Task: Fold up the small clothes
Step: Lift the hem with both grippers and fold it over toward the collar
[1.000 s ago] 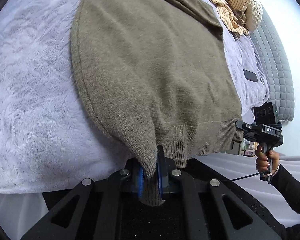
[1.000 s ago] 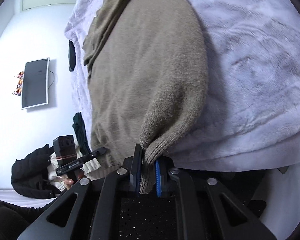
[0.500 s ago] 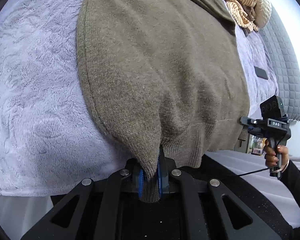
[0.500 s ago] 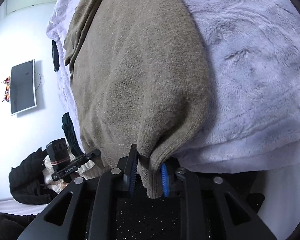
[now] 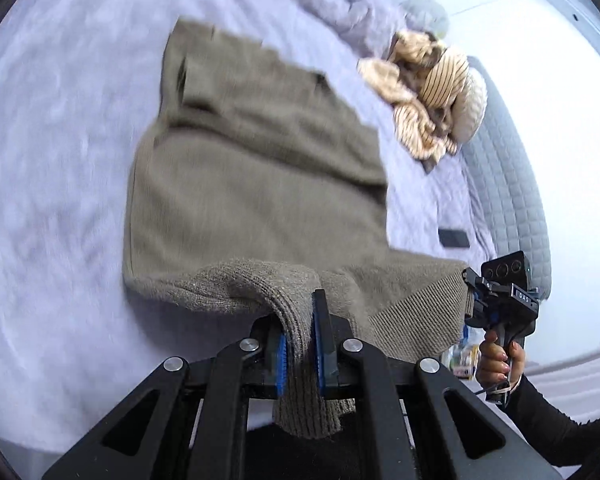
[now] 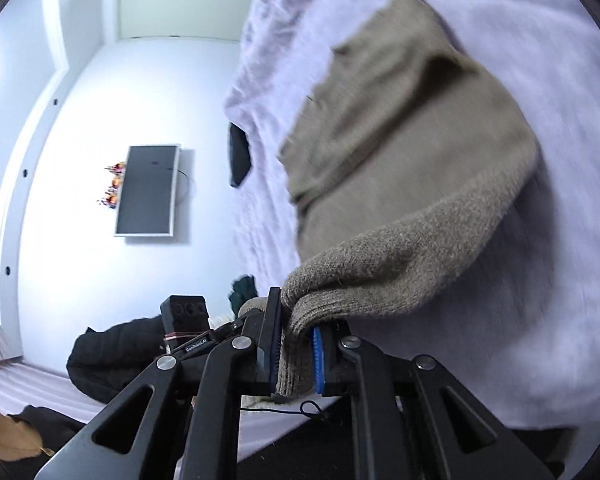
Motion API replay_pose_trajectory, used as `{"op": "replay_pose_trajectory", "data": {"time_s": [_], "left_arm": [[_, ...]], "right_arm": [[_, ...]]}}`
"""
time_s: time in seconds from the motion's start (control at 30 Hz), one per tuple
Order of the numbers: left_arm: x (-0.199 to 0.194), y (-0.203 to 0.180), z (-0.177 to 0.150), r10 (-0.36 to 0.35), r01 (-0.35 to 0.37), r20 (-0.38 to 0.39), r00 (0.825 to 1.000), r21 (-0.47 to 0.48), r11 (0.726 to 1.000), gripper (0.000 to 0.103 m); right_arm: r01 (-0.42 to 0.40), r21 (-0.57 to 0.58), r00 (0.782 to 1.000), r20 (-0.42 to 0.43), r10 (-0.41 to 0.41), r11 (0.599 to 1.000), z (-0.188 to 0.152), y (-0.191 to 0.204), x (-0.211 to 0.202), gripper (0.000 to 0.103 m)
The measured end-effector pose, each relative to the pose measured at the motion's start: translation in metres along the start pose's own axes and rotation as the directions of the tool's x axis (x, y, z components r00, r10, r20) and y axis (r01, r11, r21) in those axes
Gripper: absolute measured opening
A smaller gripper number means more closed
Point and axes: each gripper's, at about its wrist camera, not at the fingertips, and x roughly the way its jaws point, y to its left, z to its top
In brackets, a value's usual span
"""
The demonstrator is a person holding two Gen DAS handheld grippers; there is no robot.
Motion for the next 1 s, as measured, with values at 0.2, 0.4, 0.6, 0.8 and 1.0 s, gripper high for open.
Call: {"op": "replay_pose_trajectory", "data": {"time_s": [0.2,0.4,0.6,0.8,1.0], "left_arm": [[-0.009,-0.011,0.085,0.039,-0.046,0.106,0.994,0.063,0.997,0.011],[0.01,0.004,0.166,0.096,-0.104,0.155,0.983,0.043,0.994,0.011],[0.077,0.034,0.224,0.219,-0.223,0.124,0.968,0.018,0.975,0.011],[0.126,0.072,0.234,0.332,-0.33,0.029,0.943,-0.044,0.943,0.015],[0.115,0.067,0.227,0.35,-0.347,0.04,0.936,-0.069,0.935,0.015]], "right_arm": [[-0.055,-0.061,0.997,0.059,0.059,0.997,0.083,0.033,0.006,0.014],[-0.013,-0.044,0.997,0.071,0.016,0.999,0.174,0.025,0.03,0.014],[0.101,0.003,0.995,0.014,-0.101,0.995,0.247,-0.018,0.078,0.014],[0.207,0.027,0.978,-0.046,-0.206,0.978,0.28,-0.065,0.112,0.016],[0.23,0.031,0.972,-0.064,-0.227,0.973,0.288,-0.073,0.113,0.052]]}}
